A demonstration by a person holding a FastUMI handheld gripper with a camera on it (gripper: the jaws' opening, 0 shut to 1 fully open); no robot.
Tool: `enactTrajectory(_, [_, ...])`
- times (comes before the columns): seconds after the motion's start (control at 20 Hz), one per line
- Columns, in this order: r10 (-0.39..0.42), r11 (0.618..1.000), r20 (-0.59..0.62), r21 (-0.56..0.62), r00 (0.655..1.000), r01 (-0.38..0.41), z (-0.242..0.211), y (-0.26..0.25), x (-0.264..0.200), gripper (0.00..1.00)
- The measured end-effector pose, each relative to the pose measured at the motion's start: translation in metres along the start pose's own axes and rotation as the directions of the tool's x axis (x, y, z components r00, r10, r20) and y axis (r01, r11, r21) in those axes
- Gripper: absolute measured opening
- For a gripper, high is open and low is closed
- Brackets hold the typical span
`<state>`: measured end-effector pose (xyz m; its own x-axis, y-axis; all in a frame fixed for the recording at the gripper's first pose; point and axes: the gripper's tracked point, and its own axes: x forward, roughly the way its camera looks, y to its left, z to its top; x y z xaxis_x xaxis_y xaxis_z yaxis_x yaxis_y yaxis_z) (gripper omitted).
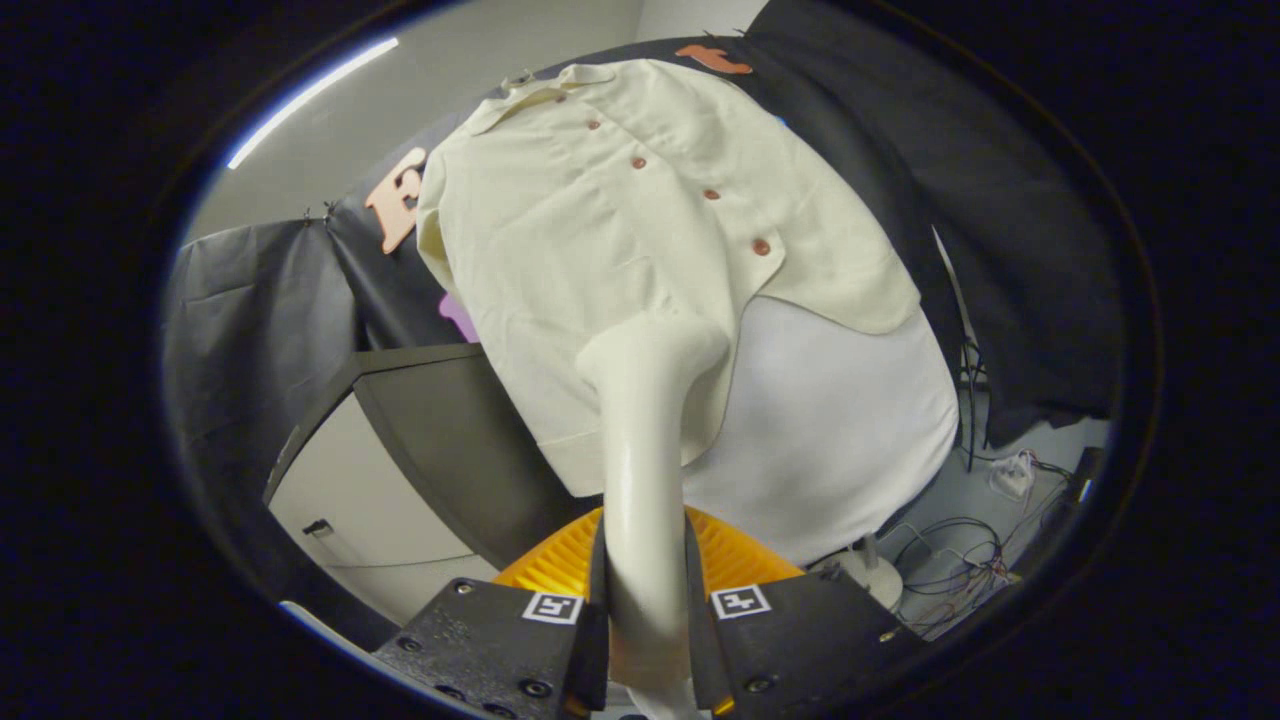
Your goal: Iron the clothes twice with a garment steamer, once on the left side and once on the right side.
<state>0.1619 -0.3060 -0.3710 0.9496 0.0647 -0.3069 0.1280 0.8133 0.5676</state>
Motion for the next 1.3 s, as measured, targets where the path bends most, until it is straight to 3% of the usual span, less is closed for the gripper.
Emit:
enactTrajectory(0.3, [0.025,1.000,0.051,0.012,0.998,-0.026,0.032,0.013,-0.029,0.32])
enactTrajectory(0.65, [0.060,0.997,0.161,-0.052,0.985,-0.052,0.121,0.039,-0.050,0.32])
enactTrajectory(0.85, [0.058,0.992,0.233,-0.119,0.971,-0.031,0.187,0.046,-0.044,0.32])
enactTrajectory(1.3, [0.031,0.994,0.356,-0.111,0.934,0.009,0.314,0.034,0.006,0.32])
